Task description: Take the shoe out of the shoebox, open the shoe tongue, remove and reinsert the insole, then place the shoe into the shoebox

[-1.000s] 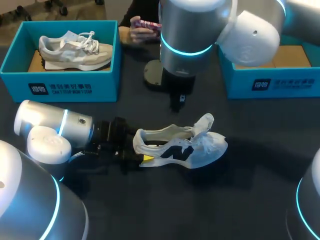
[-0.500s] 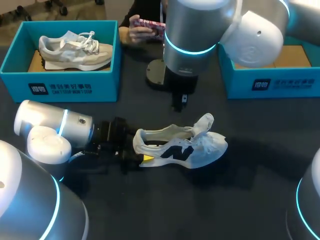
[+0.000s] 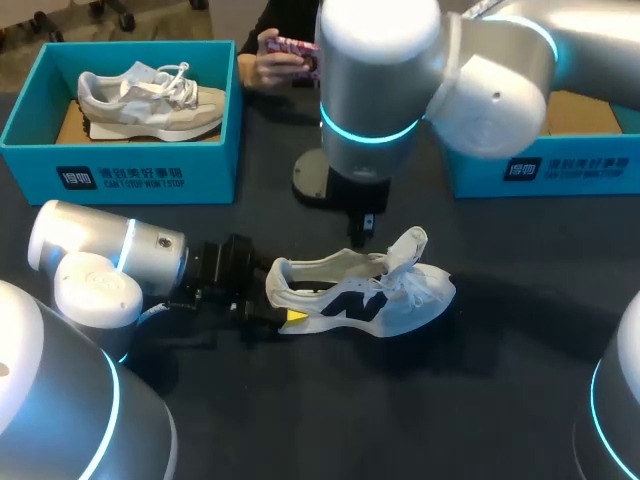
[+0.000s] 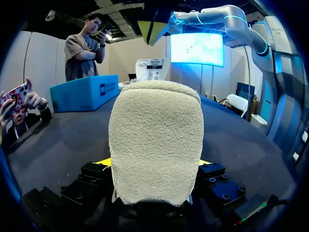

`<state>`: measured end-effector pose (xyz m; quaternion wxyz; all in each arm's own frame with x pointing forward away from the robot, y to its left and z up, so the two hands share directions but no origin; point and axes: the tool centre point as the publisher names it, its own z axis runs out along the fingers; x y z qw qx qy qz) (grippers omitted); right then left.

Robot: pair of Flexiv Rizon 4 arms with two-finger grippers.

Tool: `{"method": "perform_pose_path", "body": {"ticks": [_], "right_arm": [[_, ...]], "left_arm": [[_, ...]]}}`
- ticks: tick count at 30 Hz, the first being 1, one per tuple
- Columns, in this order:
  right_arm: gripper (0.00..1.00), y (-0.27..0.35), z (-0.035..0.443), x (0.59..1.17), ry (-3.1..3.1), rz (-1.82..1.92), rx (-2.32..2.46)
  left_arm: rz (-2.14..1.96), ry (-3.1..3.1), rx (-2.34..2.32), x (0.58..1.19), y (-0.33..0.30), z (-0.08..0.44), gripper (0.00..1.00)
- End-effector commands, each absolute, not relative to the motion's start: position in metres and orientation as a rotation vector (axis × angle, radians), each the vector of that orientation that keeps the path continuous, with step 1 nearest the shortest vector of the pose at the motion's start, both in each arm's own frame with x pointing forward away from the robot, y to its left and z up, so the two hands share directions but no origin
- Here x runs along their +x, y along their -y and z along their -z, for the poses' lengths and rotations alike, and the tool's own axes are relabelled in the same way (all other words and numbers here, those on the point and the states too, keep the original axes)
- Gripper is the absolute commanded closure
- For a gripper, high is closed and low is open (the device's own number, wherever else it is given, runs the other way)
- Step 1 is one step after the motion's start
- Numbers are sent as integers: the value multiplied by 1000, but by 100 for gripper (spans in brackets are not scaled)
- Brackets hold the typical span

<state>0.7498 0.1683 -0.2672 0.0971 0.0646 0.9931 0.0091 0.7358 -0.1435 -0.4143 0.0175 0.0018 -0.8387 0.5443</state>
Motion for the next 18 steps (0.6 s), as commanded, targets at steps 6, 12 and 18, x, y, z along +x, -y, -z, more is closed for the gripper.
{"method": "perform_pose_path", "body": {"ticks": [6,12,18], "right_arm": [[100,-192,304,754,-3015,-7,135],[100,-196,319,756,-3045,-33,101],[100,-201,334,752,-3068,-66,74]], "left_arm": [[-1688,2608,6,735,145,417,100],[-1688,2608,6,735,145,417,100],[-1688,2608,6,735,145,417,100]]}}
